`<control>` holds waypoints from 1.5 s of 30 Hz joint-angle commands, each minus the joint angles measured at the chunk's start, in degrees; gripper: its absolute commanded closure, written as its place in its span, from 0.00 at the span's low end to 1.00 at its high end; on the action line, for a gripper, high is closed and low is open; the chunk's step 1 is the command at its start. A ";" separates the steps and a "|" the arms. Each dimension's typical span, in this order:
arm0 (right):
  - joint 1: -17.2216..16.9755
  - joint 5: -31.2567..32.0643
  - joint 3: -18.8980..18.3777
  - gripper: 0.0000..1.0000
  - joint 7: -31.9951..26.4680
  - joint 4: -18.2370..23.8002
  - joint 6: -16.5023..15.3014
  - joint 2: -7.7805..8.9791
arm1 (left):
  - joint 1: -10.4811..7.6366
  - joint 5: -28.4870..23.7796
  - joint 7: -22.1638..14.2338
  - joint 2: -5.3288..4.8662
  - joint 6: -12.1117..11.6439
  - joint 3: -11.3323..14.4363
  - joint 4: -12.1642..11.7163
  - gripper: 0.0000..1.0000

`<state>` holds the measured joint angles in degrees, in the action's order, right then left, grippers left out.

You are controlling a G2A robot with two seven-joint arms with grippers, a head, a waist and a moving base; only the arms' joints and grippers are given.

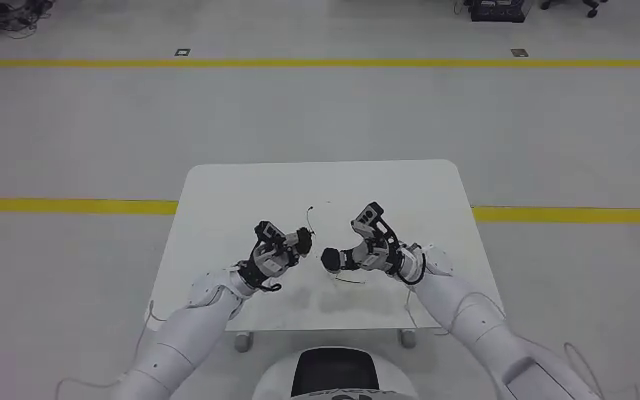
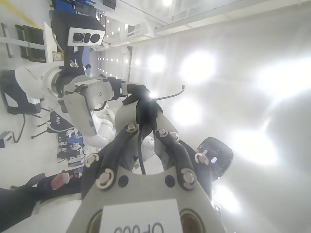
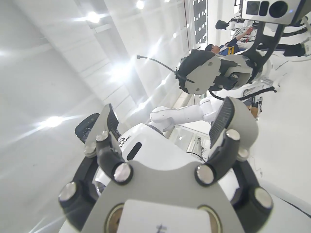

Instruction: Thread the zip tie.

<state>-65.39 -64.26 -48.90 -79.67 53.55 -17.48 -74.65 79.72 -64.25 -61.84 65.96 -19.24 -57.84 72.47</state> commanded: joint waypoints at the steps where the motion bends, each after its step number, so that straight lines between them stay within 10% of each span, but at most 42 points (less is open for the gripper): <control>1: 0.30 -0.79 0.63 0.19 0.03 -0.65 0.31 -0.52 | -0.31 0.09 0.04 0.19 -0.24 0.24 -0.46 1.00; 7: 1.47 -1.68 2.41 0.51 0.03 -2.81 0.36 -1.88 | -0.39 1.15 0.15 0.78 -0.24 0.10 -1.05 1.00; 45: 3.26 -0.89 2.31 0.81 0.03 -7.97 0.31 -4.11 | 0.01 2.01 -1.56 1.78 -0.05 -1.29 -1.99 1.00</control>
<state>-62.15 -65.17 -46.53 -79.64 45.73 -17.14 -78.71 79.69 -62.24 -63.38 67.74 -19.31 -59.08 70.46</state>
